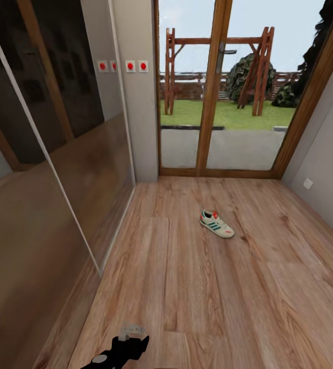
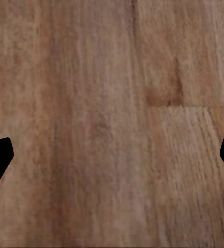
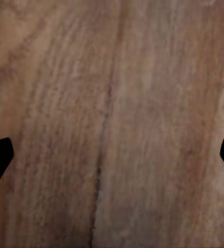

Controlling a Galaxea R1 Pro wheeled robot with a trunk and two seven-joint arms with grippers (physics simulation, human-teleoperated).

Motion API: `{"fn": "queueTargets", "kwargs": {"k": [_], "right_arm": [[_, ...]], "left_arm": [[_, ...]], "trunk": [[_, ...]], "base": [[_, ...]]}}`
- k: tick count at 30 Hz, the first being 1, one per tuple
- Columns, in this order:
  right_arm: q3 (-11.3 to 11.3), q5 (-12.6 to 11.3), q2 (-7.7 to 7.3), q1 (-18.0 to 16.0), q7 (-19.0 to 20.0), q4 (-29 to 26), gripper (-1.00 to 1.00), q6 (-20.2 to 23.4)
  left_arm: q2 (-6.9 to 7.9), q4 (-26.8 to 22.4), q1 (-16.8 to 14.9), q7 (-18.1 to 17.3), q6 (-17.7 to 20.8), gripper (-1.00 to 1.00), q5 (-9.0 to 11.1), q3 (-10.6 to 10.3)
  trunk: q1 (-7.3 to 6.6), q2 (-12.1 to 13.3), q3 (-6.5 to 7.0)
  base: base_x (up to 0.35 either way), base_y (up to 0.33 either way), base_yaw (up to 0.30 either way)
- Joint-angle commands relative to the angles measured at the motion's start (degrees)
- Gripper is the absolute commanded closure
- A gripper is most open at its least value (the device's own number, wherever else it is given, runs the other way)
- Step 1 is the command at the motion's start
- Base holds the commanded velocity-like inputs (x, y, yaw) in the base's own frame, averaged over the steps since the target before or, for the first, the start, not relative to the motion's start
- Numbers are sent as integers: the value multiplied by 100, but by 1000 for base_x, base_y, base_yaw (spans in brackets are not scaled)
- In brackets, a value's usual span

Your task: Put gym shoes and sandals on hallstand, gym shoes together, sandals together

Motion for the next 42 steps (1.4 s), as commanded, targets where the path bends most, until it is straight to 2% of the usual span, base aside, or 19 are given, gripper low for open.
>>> {"fn": "queueTargets", "kwargs": {"k": [1, 32, 42], "right_arm": [[1, -1, 0, 0, -1, 0, -100, 0], [-4, -2, 0, 0, 3, 2, -100, 0], [-1, -3, 0, 0, 4, 2, -100, 0]], "left_arm": [[0, 0, 0, 0, 0, -100, -1, 0], [1, 0, 0, 0, 0, -100, -3, 0], [0, 0, 0, 0, 0, -100, -3, 0]], "trunk": [[0, 0, 0], [0, 0, 0], [0, 0, 0]], "base": [[346, 0, 0], [347, -12, 0], [321, -111, 0]]}}
